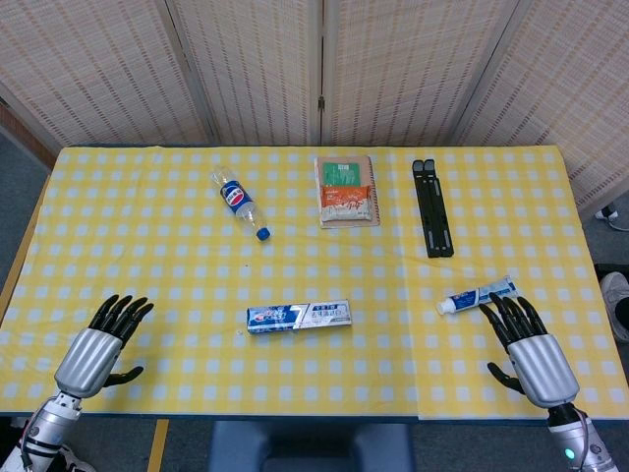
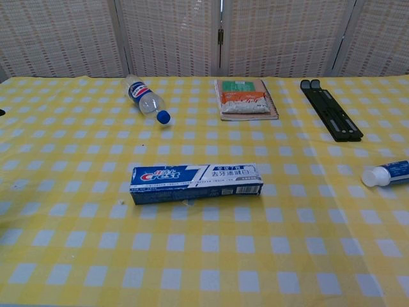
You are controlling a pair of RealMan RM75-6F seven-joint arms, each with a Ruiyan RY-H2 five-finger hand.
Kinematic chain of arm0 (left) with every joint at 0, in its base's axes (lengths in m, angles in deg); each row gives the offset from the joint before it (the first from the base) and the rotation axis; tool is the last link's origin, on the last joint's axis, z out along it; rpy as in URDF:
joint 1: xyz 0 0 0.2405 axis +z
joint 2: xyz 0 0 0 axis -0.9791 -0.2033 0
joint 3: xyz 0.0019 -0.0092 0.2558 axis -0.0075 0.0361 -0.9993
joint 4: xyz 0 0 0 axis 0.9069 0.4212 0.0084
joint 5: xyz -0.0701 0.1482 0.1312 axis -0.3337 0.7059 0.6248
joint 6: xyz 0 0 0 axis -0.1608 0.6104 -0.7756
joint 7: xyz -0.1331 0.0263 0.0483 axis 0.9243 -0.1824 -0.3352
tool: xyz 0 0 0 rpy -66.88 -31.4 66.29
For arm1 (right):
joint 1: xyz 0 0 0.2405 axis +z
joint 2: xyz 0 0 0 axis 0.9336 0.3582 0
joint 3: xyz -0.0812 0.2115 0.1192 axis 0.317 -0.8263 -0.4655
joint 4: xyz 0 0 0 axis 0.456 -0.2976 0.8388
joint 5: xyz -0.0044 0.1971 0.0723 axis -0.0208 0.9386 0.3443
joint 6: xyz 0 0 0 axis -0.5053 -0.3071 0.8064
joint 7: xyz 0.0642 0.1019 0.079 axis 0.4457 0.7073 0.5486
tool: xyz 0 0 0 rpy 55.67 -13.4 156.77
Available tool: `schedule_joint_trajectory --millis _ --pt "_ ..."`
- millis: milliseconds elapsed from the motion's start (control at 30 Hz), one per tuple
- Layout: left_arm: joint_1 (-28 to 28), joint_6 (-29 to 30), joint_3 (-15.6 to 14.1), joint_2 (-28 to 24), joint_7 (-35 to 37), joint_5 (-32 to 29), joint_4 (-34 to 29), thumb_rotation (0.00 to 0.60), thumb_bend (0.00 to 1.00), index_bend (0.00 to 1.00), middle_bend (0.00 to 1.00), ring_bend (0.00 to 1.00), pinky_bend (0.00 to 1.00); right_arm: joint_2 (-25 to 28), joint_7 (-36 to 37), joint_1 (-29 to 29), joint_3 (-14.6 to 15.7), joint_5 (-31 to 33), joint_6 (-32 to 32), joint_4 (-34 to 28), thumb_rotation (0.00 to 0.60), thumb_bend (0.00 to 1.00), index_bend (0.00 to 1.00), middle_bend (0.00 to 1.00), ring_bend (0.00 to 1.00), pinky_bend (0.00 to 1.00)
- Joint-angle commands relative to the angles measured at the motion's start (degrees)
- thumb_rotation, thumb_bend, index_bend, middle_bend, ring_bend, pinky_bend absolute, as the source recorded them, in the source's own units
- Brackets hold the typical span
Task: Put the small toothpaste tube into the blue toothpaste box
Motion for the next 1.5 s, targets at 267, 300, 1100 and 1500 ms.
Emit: schedule_joint_trajectory --millis 267,300,1100,1500 --pt "-1.43 -0.32 -1.19 2.32 4.80 3.16 1.42 0.600 0.08 0.09 0.14 0.10 0.12 0.56 0.15 -0.81 0.93 -1.09 1.10 -0.26 0.600 0.26 0.00 0.00 0.00 0.00" --pt "-1.80 -1.41 -1.35 2.53 5.04 2.88 1.25 0.600 0.09 0.09 0.16 0.13 0.14 0.58 0.09 -0.91 1.12 -1.19 1.09 -0.31 0.600 0.26 0.00 0.00 0.00 0.00" --pt "-16.62 -24.23 7.65 9.86 -4.45 -10.21 -8.60 0.600 0.09 0.16 0.24 0.16 0.21 -0.03 0.00 0.89 0.55 2.34 -4.43 -0.18 0.600 0.26 0.00 0.00 0.00 0.00" --pt "-22.37 -30.86 11.02 15.99 -5.24 -18.60 -6.59 0.600 0.09 0.16 0.24 0.15 0.21 1.33 2.17 1.50 0.63 3.37 -5.83 -0.79 0.600 0.26 0.00 0.00 0.00 0.00"
